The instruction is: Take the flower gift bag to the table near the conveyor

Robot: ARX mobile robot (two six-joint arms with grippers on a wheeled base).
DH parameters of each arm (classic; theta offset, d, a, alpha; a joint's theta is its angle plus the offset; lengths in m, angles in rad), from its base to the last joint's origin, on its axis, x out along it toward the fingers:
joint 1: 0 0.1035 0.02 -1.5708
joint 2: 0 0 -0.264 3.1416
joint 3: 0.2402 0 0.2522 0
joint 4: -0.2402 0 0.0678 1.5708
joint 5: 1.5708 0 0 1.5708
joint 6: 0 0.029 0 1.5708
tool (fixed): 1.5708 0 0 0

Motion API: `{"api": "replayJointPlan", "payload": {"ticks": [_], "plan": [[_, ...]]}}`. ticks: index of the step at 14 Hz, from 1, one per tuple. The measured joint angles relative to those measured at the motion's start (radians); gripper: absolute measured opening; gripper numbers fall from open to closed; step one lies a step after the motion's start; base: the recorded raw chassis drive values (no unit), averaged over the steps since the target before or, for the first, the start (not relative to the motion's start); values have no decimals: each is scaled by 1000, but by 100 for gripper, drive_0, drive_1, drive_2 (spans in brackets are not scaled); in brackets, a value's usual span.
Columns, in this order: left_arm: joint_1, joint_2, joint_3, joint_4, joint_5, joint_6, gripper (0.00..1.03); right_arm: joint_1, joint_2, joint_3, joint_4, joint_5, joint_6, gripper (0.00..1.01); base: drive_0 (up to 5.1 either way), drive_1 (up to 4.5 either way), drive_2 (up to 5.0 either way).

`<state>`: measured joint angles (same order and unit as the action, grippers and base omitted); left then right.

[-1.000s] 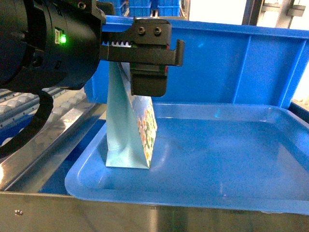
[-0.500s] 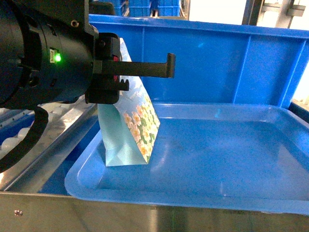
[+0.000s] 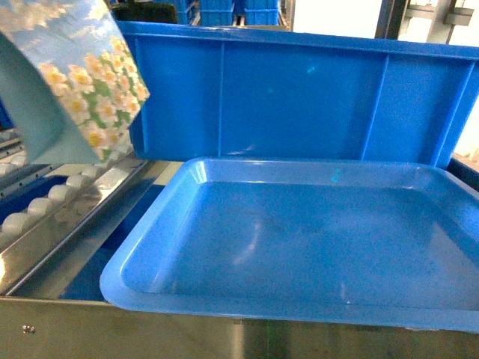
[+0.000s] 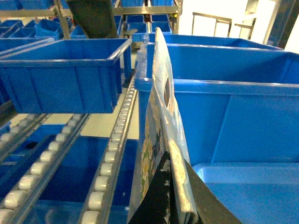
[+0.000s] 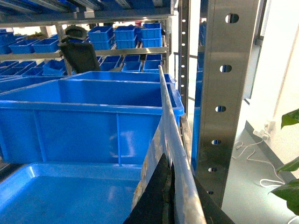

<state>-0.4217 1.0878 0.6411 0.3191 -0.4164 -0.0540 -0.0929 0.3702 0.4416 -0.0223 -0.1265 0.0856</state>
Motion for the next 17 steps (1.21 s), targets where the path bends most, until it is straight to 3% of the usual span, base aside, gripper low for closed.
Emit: {"api": "replayJointPlan", "payload": {"ticks": [4,6,10,17], "plan": [[72,-354,-187,-123,7,69,2,0,0,0,0,0,0,2,0,0,0],[118,-570,-255,-204,43,117,2,0,0,0,0,0,0,2,0,0,0],[118,-585,-254,-200,56,137,2,0,1,0,0,7,0,2,0,0,0],[120,-587,-254,-199,51,140,2,0,0,0,-1,6,0,2,-456,102,393]]}}
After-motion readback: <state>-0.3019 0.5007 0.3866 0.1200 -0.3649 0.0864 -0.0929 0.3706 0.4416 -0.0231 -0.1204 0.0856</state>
